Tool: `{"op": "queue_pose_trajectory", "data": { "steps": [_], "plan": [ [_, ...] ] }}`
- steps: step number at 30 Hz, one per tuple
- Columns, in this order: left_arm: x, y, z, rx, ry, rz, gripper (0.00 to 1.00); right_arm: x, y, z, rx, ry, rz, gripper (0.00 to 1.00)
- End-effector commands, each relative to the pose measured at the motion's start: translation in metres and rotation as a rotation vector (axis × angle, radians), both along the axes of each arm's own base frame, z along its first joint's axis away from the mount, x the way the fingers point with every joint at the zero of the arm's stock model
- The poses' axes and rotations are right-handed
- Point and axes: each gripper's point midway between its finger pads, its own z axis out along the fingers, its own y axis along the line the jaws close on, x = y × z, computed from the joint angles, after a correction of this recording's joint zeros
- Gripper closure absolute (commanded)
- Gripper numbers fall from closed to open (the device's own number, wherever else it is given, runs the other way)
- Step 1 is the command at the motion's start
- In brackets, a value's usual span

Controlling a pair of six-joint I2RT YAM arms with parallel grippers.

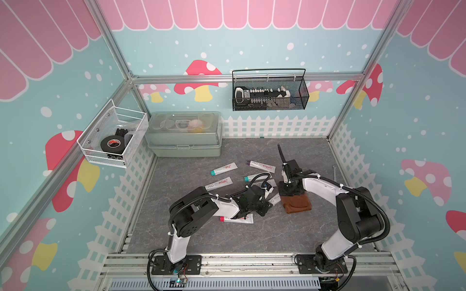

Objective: Wipe the surface of the toothpaste tube
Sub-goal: Wipe the dirt from the toothpaste tube, then move the toothpaste to the center of the board.

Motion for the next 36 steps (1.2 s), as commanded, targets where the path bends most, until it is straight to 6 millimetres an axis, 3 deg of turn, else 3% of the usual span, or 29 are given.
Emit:
{"op": "queue_pose_trajectory", "data": {
  "steps": [1,6,10,15,29,32,36],
  "plan": [
    [-0.015,0.018,-0.030,0.130,0.095,0.000,0.83,-0.008,-0.041,-0.012,-0.154,0.038,-0.087,0.91],
    [-0.009,0.010,-0.030,0.162,0.112,-0.003,0.82,-0.013,-0.057,-0.008,-0.094,-0.006,-0.171,0.91],
    [0.007,0.000,-0.029,0.210,0.105,0.017,0.82,-0.020,-0.068,0.003,-0.053,-0.061,-0.223,0.91],
    [0.034,-0.020,-0.027,0.273,0.091,0.050,0.82,-0.032,-0.070,0.018,-0.017,-0.123,-0.248,0.91],
    [0.123,-0.085,-0.006,0.217,0.092,0.062,0.81,-0.059,-0.082,0.019,-0.024,-0.176,-0.274,0.90],
    [0.129,-0.087,-0.004,0.216,0.096,0.063,0.76,-0.059,-0.081,0.018,-0.019,-0.172,-0.272,0.90],
    [0.128,-0.078,0.012,0.204,0.084,0.073,0.57,-0.058,-0.078,0.015,-0.009,-0.163,-0.261,0.90]
  ]
}}
